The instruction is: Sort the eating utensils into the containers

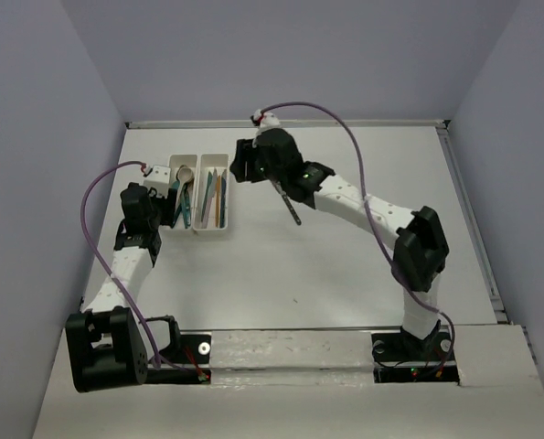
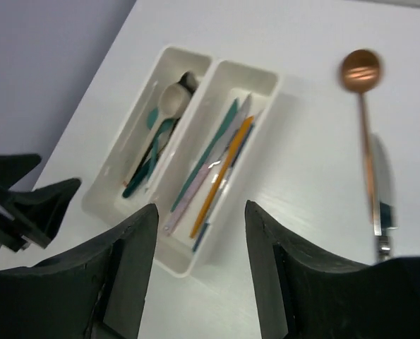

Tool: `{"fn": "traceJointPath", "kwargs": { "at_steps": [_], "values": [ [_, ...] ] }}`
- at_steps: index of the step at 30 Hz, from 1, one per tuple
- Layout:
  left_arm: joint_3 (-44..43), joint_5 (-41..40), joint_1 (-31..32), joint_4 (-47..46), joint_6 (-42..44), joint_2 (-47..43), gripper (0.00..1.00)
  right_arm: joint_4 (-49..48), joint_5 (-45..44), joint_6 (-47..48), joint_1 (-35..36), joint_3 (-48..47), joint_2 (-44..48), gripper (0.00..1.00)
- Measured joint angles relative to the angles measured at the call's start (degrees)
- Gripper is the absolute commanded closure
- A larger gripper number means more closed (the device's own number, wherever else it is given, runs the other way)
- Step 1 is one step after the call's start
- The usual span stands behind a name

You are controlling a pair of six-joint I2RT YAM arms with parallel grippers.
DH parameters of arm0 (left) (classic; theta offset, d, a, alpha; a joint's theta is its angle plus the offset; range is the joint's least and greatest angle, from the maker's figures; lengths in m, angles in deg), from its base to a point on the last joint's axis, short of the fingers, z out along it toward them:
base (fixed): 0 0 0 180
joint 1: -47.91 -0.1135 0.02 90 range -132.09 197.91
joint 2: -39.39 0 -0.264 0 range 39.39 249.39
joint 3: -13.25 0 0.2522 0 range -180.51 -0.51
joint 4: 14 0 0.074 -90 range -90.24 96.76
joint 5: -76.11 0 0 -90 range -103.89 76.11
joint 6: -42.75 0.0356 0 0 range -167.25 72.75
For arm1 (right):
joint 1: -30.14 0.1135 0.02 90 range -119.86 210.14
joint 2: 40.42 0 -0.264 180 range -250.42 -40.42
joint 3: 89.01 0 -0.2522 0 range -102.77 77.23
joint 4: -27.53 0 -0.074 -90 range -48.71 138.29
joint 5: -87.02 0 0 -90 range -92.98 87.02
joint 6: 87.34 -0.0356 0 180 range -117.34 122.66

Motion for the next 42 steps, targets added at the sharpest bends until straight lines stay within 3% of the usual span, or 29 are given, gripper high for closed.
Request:
{"fn": "traceJointPath", "kwargs": {
  "at_steps": [4,9,16,25,31,34,35,38,42],
  "values": [
    [0.0,1.11,0.0,0.0,0.0,-0.55,0.25,6.43,0.59,1.42,-8.72,-0.11,3.89,0.3],
    [0.0,1.77,0.0,0.0,0.0,-0.87,0.25,15.19,0.07,2.47,-16.94,3.91,-0.79,0.29],
    [0.0,2.19,0.0,0.02,0.02,-0.87,0.25,22.99,2.12,5.25,-15.47,3.89,-10.45,0.29],
    [0.0,3.1,0.0,0.02,0.02,-0.87,0.25,24.61,3.34,7.5,-14.29,2.43,-12.35,0.35],
    [0.02,3.28,0.0,0.02,0.04,-0.87,0.25,27.1,0.81,8.2,-13.25,-3.65,-16.76,0.39],
    [0.22,3.28,0.0,-0.09,0.04,-0.87,0.24,28.57,-0.44,8.17,-12.98,-6.16,-18.32,0.54],
    [0.5,3.28,0.0,-0.15,0.04,-0.87,0.24,28.65,-0.79,8.02,-12.98,-6.6,-18.6,0.71],
    [0.85,3.28,0.0,0.0,0.04,-0.87,0.24,28.63,-1.99,7.56,-12.98,-7.04,-18.86,0.97],
    [0.85,3.28,0.0,-0.02,0.04,-0.87,0.24,28.41,-3.32,6.25,-12.98,-6.95,-18.73,1.0]
  ]
}}
